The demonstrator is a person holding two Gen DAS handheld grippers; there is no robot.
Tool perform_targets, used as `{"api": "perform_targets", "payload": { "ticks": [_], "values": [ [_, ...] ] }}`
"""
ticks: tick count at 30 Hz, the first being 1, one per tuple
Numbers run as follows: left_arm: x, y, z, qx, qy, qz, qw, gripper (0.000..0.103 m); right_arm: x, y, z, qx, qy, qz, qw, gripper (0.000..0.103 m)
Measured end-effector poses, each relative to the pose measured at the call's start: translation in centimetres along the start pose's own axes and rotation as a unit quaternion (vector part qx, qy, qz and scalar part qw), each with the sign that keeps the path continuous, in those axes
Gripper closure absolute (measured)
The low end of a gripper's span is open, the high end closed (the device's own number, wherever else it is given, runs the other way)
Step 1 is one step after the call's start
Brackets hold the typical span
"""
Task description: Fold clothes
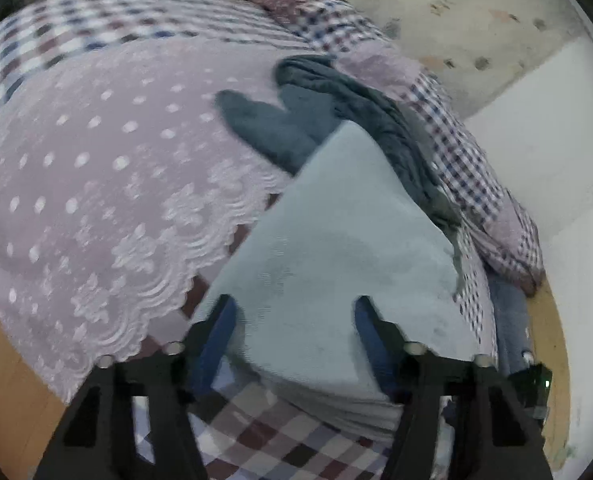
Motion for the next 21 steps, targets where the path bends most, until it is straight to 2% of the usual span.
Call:
{"api": "perform_targets", "payload": {
  "ticks": [1, 4, 7, 8, 9, 11, 14, 15, 16, 17, 19, 21],
  "values": [
    [-0.6, 0.1, -0.1, 0.004, 0.016, -0.001, 0.9999, 0.054, 0.0, -0.4, 0.1, 0.0, -0.002, -0.005, 1.0, 0.041],
    [-1.4, 0.9, -0.4, 0.023, 0.033, -0.008, 0.9992, 0.055, -0.5, -1.2, 0.0, 0.003, 0.0, -0.019, 1.0, 0.04],
    [-2.2, 1.7, -0.3, 0.042, 0.032, -0.035, 0.998, 0.036, -1.0, -1.8, -0.1, 0.005, 0.008, -0.028, 1.0, 0.04],
    [-2.4, 1.9, -0.3, 0.048, 0.031, -0.045, 0.9974, 0.033, -1.1, -1.9, -0.1, 0.006, 0.008, -0.032, 0.999, 0.04],
    [-2.6, 1.9, -0.2, 0.048, 0.031, -0.051, 0.997, 0.033, -1.1, -1.8, -0.1, 0.008, 0.006, -0.037, 0.999, 0.04],
    [-2.5, -0.2, 0.6, 0.003, 0.034, -0.051, 0.9981, 0.033, -1.1, -1.7, -0.1, 0.009, 0.003, -0.047, 0.999, 0.041],
    [-1.9, -1.1, 0.7, 0.005, 0.017, -0.065, 0.9977, 0.034, -0.9, -1.4, -0.2, 0.009, -0.002, -0.058, 0.998, 0.041],
    [-1.6, -1.1, 0.4, 0.012, 0.01, -0.056, 0.9983, 0.041, -0.8, -1.0, -0.1, 0.01, -0.001, -0.06, 0.998, 0.041],
    [-1.2, -1.1, 0.2, 0.019, 0.002, -0.05, 0.9985, 0.067, -0.6, -0.6, -0.1, 0.011, 0.0, -0.06, 0.998, 0.041],
    [-0.9, -1.0, -0.2, 0.028, -0.006, -0.052, 0.9982, 0.082, -0.5, -0.3, 0.0, 0.011, 0.001, -0.059, 0.998, 0.041],
    [-0.5, -0.4, -1.0, 0.046, -0.005, -0.037, 0.9982, 0.089, -0.5, 0.2, 0.2, 0.012, 0.004, -0.06, 0.998, 0.041],
    [-0.2, 0.6, -2.1, 0.074, 0.001, -0.018, 0.9971, 0.091, -0.8, 0.3, 0.3, 0.012, 0.009, -0.06, 0.998, 0.041]
  ]
}}
Point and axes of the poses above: each gripper's, at about its wrist camera, not at the fingertips, and y roughly against the way its jaws point, x to its right, z to its underside, the point moved 6 cm from there along -y, roughly the way its jaws point, and after that the axes turned 14 degrees about x, right-handed, at the moved point
